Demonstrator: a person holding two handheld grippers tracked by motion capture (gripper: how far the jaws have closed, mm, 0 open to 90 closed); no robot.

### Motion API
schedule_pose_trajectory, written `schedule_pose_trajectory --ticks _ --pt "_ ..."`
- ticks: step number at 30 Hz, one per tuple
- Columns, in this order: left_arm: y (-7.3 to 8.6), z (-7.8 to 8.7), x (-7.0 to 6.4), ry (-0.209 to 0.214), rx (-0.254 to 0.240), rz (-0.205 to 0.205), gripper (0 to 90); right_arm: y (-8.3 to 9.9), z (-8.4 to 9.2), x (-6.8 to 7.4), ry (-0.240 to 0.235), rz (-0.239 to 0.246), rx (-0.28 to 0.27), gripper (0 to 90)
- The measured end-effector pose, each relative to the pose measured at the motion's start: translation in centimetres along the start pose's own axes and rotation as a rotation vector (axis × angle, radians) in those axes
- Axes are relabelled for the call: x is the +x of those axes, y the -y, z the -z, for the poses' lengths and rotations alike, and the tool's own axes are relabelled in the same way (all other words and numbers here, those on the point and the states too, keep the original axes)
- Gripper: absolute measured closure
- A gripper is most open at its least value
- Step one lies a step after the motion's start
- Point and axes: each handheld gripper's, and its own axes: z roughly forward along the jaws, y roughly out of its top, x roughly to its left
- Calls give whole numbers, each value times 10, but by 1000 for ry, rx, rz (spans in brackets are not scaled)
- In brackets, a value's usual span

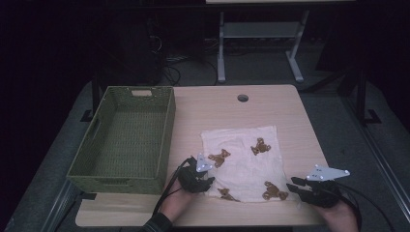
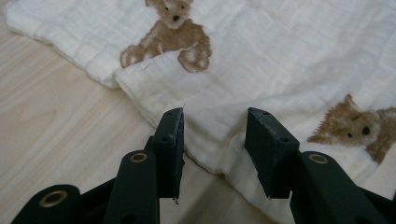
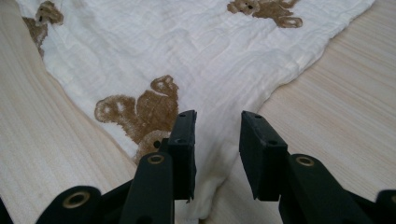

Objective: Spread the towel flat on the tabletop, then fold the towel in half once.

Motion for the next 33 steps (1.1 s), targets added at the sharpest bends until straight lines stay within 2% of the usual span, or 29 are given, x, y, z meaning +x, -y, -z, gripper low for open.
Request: schedule_pose_trajectory --ticks 3,8,10,12,13,18,23,26,29,33 --pt "3 5 -1 10 16 9 536 0 0 1 3 4 -1 656" --pt "17 25 -18 60 -11 9 504 0 1 0 4 3 -8 656" --pt "18 27 -21 63 -8 3 504 0 1 0 4 4 -7 656" --pt "22 26 -27 53 38 -29 506 -1 0 0 6 7 -6 656" --pt "24 26 -27 58 31 -15 513 -1 0 0 6 8 -6 655" --pt "26 29 -27 57 36 -19 515 -2 0 0 8 10 -13 651" --pt "34 36 -28 91 51 1 513 -4 -2 -1 8 16 -12 643" --pt "37 40 -27 82 46 -9 484 -7 -4 -2 10 19 -11 628" --pt "30 40 -22 70 9 8 465 -13 -7 -7 16 17 -21 615" --pt "21 34 -14 71 0 19 465 -16 -11 -14 0 -14 -29 608"
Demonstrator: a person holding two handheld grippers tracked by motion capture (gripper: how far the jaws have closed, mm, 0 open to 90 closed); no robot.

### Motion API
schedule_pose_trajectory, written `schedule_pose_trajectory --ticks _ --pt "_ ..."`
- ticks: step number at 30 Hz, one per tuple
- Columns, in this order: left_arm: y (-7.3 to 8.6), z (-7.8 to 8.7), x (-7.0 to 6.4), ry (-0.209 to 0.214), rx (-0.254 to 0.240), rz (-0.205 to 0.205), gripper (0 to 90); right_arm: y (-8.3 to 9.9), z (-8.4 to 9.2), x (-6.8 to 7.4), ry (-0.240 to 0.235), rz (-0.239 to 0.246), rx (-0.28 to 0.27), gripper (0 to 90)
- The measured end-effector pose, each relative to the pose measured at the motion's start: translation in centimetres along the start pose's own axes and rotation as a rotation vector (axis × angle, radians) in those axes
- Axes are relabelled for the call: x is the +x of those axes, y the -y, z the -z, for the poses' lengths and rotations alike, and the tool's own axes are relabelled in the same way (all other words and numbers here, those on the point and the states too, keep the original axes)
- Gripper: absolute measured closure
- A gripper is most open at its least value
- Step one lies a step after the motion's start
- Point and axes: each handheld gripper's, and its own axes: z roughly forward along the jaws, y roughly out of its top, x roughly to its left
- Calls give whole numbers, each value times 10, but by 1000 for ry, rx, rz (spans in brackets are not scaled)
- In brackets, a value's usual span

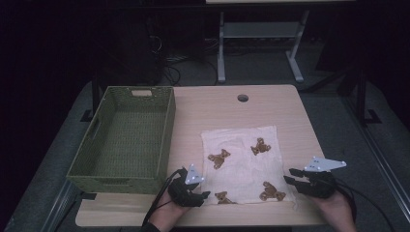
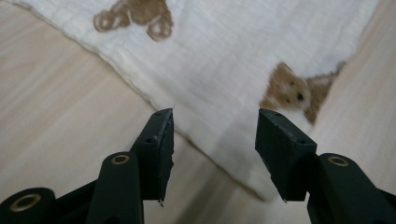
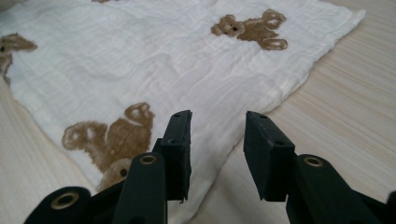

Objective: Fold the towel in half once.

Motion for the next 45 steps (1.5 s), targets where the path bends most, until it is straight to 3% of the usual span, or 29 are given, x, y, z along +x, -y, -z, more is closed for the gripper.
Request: schedule_pose_trajectory --ticks 5,13,21,31,34,38,42,45 --pt "-10 -3 8 -3 -29 16 465 -7 -6 -6 0 -10 3 605" --pt "-34 -15 32 -34 -95 49 458 -31 -22 -21 15 -14 -2 610" --pt "-49 -31 48 -72 -91 60 457 -58 -36 -39 39 -13 -23 618" --pt "-71 -48 79 -143 -111 122 460 -88 -56 -72 54 -31 -44 629" --pt "-77 -55 96 -185 -109 146 460 -99 -68 -87 59 -34 -28 636" --pt "-83 -61 111 -232 -122 176 464 -104 -83 -107 76 -60 -16 645" --pt "-87 -71 125 -242 -119 207 467 -106 -100 -126 90 -90 16 648" --pt "-88 -76 130 -252 -111 211 471 -103 -110 -132 106 -98 5 658"
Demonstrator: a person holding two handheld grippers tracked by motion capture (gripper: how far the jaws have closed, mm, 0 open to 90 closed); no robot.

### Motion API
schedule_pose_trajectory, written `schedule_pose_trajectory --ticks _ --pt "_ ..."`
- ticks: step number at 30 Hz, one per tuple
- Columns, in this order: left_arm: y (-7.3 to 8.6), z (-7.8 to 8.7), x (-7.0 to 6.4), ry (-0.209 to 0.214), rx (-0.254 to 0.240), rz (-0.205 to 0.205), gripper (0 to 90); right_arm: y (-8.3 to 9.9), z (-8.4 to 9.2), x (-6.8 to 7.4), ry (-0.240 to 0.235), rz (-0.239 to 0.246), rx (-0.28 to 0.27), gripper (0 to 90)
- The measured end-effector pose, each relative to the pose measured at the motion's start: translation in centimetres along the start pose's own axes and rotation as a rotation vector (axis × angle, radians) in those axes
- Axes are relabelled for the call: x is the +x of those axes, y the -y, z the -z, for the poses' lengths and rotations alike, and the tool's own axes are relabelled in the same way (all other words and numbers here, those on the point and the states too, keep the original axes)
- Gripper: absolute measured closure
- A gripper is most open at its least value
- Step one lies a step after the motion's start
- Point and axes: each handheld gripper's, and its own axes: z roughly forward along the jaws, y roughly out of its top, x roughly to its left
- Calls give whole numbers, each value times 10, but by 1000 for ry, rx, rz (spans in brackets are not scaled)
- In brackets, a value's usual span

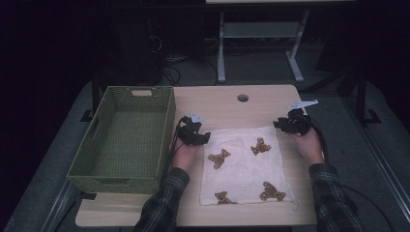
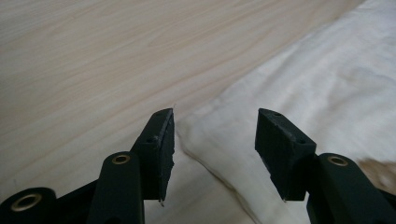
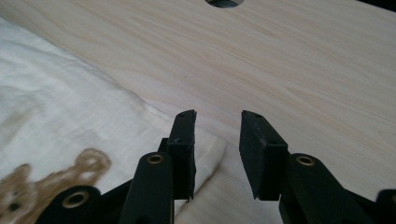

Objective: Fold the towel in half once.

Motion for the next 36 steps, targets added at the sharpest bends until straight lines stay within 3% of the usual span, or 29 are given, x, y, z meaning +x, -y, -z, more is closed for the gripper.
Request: schedule_pose_trajectory --ticks 5,8,10,11,13,18,21,24,29,32,36 --pt "-3 -8 8 -18 4 25 471 8 -17 -4 -19 -32 37 666" --pt "-3 -9 11 -20 2 38 471 11 -24 -3 -15 -23 48 753" --pt "-2 -9 11 -18 2 41 471 11 -25 -4 -19 -21 43 777" --pt "-2 -11 11 -19 -1 48 471 10 -24 -2 -13 -23 52 846" --pt "-1 -12 12 -21 2 40 473 10 -24 -2 -1 2 53 864" --pt "-1 -19 14 -39 15 32 492 9 -24 0 17 10 63 867" --pt "1 -23 13 -25 40 20 542 9 -23 -1 20 12 64 866" --pt "1 -24 13 -13 34 23 618 9 -22 0 23 13 72 867" --pt "-1 -25 10 27 37 7 860 10 -22 -1 26 21 72 869" --pt "-4 -26 10 15 54 15 882 10 -21 -1 28 29 78 870" --pt "-9 -20 11 -2 2 24 884 8 -17 -1 32 28 79 873"
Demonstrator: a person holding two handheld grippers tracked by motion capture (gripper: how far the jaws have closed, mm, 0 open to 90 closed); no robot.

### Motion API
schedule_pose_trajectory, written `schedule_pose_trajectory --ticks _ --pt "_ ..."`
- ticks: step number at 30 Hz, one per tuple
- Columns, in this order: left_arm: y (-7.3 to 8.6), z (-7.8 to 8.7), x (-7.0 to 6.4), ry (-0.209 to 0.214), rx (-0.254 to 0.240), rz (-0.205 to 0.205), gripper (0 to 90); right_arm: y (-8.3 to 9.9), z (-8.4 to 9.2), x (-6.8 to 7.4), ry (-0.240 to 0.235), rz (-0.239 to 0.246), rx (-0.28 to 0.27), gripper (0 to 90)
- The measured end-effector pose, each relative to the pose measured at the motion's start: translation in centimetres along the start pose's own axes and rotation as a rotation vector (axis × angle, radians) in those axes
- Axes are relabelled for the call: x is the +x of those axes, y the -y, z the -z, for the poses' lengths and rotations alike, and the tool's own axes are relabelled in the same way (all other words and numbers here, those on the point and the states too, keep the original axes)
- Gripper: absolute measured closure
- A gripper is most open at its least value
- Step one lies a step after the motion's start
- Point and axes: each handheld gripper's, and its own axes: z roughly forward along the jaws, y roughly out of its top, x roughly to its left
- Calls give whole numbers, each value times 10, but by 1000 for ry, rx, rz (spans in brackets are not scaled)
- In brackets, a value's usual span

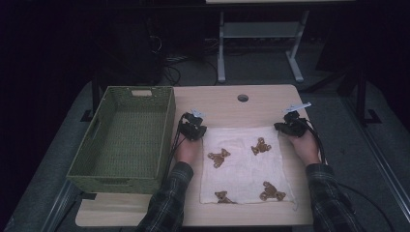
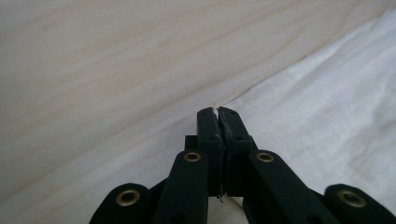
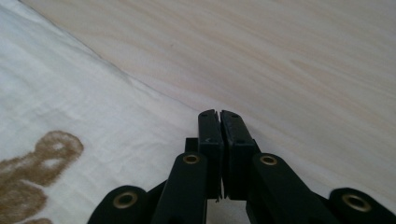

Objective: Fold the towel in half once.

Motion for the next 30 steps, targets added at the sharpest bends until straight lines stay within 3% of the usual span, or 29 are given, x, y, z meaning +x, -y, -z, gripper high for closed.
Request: schedule_pose_trajectory --ticks 3,7,14,23,28,30 --pt "-9 7 -1 -17 -52 -6 884 -5 7 -2 5 -6 -21 873" --pt "-24 19 -1 -19 -105 -3 883 -18 20 -2 47 18 -41 874" --pt "-31 35 -3 -9 -150 3 879 -33 42 -5 69 28 -99 873" --pt "-14 51 -17 31 -138 -21 880 -11 67 6 33 42 -137 873" --pt "-3 57 -20 56 -122 -12 880 2 76 13 2 28 -153 873" --pt "0 61 -24 55 -107 -30 880 11 81 20 -9 36 -151 873"
